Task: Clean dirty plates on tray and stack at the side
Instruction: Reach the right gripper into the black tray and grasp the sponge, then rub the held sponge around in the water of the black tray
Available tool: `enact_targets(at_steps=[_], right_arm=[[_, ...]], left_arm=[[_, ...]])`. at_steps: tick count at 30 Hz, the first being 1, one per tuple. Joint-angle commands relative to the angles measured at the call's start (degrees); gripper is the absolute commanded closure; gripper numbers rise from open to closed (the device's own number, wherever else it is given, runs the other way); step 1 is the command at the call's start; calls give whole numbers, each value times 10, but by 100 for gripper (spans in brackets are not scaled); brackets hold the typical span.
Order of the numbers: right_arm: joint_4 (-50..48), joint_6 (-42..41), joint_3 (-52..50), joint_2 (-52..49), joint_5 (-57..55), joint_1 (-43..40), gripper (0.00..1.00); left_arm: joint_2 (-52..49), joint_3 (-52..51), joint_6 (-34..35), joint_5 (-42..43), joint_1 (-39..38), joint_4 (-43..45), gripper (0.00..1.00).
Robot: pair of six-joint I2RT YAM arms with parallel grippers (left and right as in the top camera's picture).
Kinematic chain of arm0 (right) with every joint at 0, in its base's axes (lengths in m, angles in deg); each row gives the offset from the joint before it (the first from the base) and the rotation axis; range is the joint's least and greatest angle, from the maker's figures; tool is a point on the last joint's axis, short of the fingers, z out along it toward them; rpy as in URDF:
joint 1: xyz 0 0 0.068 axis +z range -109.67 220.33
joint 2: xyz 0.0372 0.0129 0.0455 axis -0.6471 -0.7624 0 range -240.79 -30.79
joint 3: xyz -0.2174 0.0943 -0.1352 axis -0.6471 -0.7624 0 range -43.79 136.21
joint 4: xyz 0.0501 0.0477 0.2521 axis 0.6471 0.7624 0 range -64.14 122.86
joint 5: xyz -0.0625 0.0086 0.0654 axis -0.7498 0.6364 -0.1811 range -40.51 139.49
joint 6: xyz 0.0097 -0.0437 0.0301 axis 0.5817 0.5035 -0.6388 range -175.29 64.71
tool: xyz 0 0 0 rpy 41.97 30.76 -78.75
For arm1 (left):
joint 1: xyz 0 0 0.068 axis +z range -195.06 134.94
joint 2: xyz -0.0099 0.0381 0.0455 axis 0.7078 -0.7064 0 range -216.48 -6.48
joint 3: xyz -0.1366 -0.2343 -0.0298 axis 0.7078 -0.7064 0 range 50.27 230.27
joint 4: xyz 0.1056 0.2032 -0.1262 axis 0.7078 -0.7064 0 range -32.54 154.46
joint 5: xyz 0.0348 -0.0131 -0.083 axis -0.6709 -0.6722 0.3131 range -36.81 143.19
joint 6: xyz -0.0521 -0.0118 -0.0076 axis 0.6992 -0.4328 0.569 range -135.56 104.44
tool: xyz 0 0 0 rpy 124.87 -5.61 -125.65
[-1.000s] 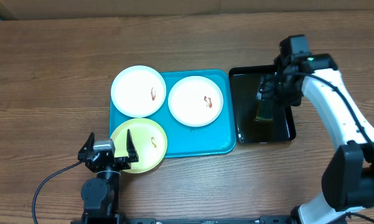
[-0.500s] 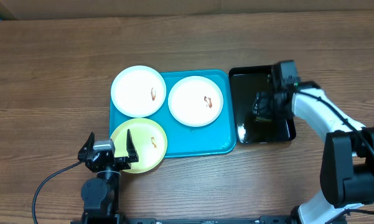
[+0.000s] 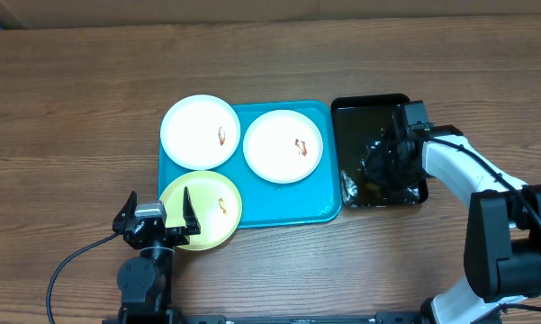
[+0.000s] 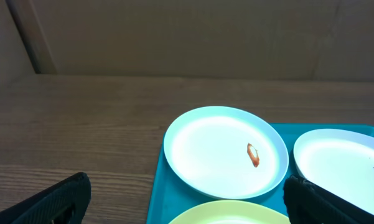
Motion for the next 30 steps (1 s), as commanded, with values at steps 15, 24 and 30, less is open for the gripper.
enact_targets(at_steps=[15,24,30], right_arm=[[-60,-11,21,-2,-33,0,32],[-50,-15,10,-2,-43,1,33],[14,-41,8,-2,28,1,32]], left_arm=[[0,-2,2,-7,1,1,0],[0,-2,2,-7,1,1,0],[0,-2,2,-7,1,1,0]])
